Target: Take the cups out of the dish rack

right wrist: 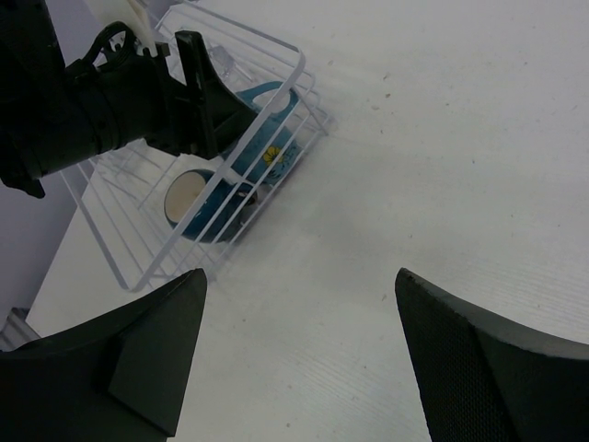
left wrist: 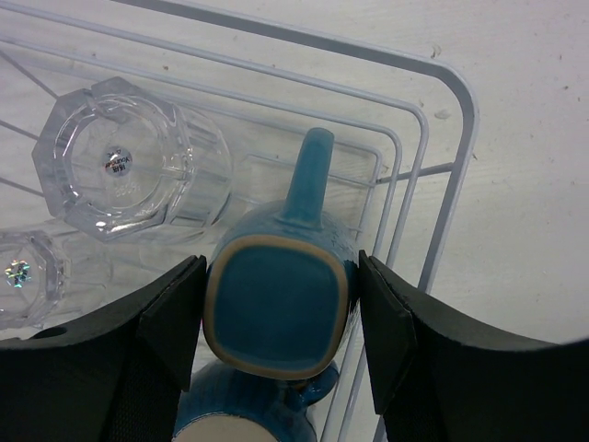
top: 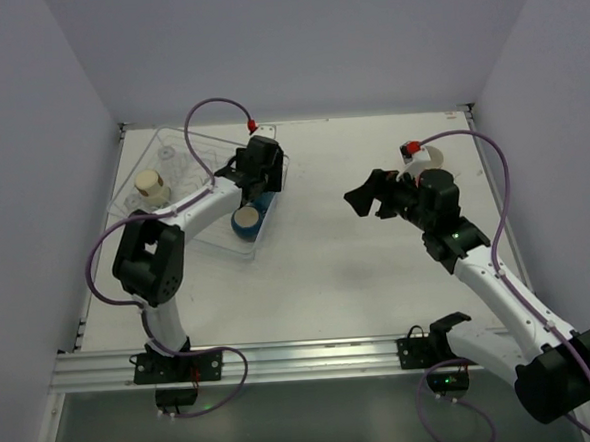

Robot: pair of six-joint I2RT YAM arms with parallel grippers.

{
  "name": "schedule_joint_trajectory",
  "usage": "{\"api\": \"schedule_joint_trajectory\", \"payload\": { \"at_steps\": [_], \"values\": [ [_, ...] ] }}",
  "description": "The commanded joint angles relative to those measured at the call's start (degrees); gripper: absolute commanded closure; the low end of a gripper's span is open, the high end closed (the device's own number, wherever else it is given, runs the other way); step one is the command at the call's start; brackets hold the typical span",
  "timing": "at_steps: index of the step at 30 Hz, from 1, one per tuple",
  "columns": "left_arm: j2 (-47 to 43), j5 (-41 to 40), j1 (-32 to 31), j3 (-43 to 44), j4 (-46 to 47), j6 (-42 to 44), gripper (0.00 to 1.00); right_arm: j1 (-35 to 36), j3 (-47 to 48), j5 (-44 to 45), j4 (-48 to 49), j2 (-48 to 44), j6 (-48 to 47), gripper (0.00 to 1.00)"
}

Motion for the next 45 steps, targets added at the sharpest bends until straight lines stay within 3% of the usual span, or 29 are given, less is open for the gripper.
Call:
{"api": "schedule_joint_trajectory", "payload": {
  "at_steps": [1,8,14,18,27,33,40,45],
  "values": [
    [-4.8,-0.4,-0.1,0.3,1.8,0.4,0.63,0.5,2.3,-1.5,0.6,-1.1,-0.4,0.14],
    [-14.8,-2.3,0.0,-1.1,3.5,0.7,0.68,1.9,2.4,-9.4,5.1,-0.7,5.9,0.14],
    [-21.4,-2.9,0.3,-3.1,4.3,0.5,0.7,6.1,1.2,-12.5,17.0,4.0,15.8,0.14],
    [-26.8,-1.8,0.4,-4.7,3.8,-1.3,0.71,7.1,-2.0,-12.4,31.2,5.8,23.7,0.14],
    [-45.8,12.3,0.4,-16.3,9.5,-13.6,0.71,8.9,-6.1,-13.2,57.6,15.7,38.6,0.17],
    [-51.7,20.5,0.4,-21.5,13.6,-20.0,0.71,12.3,-7.1,-12.8,63.6,19.4,39.7,0.17],
    [-54.6,26.7,0.4,-25.5,20.1,-24.6,0.71,13.6,-3.2,-23.7,73.5,25.0,44.6,0.2],
    [-55.6,29.8,0.4,-29.1,25.8,-27.9,0.72,14.4,-3.2,-23.0,75.8,26.4,45.5,0.25]
  ]
}}
